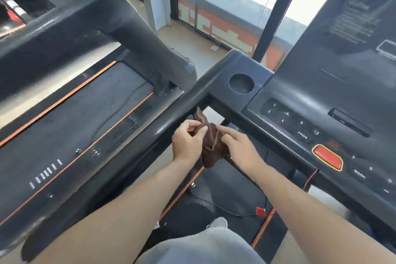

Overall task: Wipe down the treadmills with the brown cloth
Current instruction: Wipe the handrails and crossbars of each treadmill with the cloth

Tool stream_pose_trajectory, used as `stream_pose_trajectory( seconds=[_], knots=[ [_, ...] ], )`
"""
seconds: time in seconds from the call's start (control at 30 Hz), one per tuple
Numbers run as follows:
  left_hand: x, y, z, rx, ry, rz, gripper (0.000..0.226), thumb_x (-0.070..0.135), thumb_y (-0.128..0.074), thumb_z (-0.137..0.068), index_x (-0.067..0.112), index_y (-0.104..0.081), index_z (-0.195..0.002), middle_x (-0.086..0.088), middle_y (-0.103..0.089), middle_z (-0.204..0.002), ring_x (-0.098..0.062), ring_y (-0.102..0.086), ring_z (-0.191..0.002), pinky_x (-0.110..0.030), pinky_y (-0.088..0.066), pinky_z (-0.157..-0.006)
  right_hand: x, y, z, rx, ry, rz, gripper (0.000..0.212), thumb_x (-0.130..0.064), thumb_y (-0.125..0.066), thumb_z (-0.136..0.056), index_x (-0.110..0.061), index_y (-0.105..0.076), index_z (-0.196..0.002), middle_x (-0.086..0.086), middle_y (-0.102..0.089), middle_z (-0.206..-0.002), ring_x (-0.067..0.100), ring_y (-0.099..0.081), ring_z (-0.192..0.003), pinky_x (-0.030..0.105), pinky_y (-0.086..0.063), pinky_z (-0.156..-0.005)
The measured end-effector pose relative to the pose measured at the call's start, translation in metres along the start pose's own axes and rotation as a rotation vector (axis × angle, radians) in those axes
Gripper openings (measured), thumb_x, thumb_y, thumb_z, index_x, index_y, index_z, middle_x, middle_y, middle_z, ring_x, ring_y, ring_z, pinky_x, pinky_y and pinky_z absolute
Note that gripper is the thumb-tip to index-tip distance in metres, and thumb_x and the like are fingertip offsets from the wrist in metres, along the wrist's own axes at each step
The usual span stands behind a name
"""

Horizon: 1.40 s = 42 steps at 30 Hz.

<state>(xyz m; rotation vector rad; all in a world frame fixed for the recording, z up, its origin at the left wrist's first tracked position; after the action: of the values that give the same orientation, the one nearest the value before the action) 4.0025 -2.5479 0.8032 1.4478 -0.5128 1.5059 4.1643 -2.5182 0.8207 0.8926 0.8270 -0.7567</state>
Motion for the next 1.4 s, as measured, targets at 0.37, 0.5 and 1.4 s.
stream_pose_trajectory(
  seconds=[0.37,0.5,1.4],
  knots=[
    [0.018,-0.02,0.043,-0.12,-0.467,-0.178,0.017,0.014,-0.081,-0.082,0.021,-0.081,-0.098,0.013,-0.076,-0.102,-0.002,-0.064,-0.106,-0.025,-0.048,-0.098,-0.02,0.016,-0.004,-0.033,-0.129,-0.369,0.013,-0.025,-0.073,-0.094,-0.019,-0.083,-0.089,0.004,-0.08,-0.096,0.023,-0.075,-0.102,0.032,-0.059,-0.09],
    [0.006,-0.008,0.037,-0.101,-0.288,-0.075,0.016,0.016,-0.074,-0.09,0.028,-0.074,-0.1,0.017,-0.074,-0.1,-0.003,-0.068,-0.098,-0.019,-0.051,-0.089,-0.015,0.009,-0.003,0.01,-0.088,-0.129,0.038,-0.054,-0.051,-0.102,-0.032,-0.082,-0.1,-0.013,-0.079,-0.099,0.004,-0.07,-0.104,0.028,-0.052,-0.097],
    [-0.006,0.005,-0.019,-0.324,0.182,-0.015,0.009,0.035,-0.071,-0.093,0.029,-0.071,-0.099,0.013,-0.061,-0.064,-0.013,-0.06,-0.066,-0.031,-0.047,-0.068,-0.015,-0.011,-0.024,0.275,-0.235,0.127,0.021,-0.045,-0.073,-0.092,-0.026,-0.081,-0.098,-0.017,-0.07,-0.088,0.008,-0.066,-0.092,0.022,-0.046,-0.069]
  ],
)
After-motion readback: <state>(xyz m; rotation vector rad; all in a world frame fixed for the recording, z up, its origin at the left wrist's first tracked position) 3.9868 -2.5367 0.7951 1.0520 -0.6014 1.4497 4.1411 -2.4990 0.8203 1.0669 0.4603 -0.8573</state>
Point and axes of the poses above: each hand's wrist, its own z-axis away from the middle knuckle, its own y-axis out of the back of the hand, x = y × z, the point moved 3 cm from there along -z, towards the middle knuckle
